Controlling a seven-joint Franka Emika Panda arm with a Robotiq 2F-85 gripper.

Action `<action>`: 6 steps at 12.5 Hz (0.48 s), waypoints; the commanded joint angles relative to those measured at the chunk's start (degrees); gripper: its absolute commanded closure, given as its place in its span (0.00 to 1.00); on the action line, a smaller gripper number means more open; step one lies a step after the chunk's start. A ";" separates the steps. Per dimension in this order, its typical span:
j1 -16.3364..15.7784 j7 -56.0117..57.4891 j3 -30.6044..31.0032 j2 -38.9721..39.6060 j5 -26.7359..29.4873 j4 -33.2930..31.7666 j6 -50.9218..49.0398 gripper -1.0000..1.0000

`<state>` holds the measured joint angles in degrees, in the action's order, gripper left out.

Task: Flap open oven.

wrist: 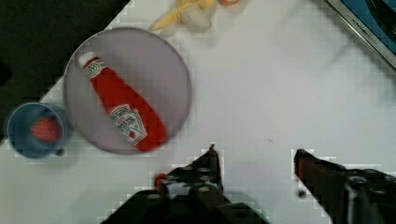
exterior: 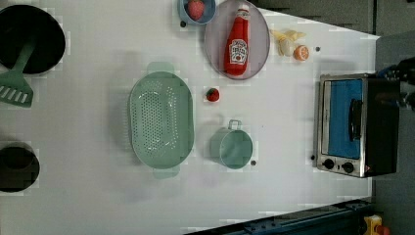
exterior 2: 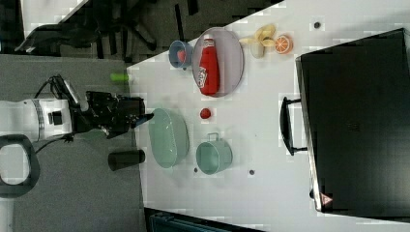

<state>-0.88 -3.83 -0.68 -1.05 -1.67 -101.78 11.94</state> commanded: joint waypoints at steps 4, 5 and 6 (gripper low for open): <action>0.73 -3.28 -2.04 -11.02 -0.27 -2.25 -10.51 0.00; 0.73 -3.27 -2.03 -11.02 -0.27 -2.24 -10.50 0.00; 0.73 -3.28 -2.04 -11.02 -0.27 -2.24 -10.50 0.06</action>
<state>-0.71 -4.87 -2.92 -13.93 -1.91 -103.90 1.58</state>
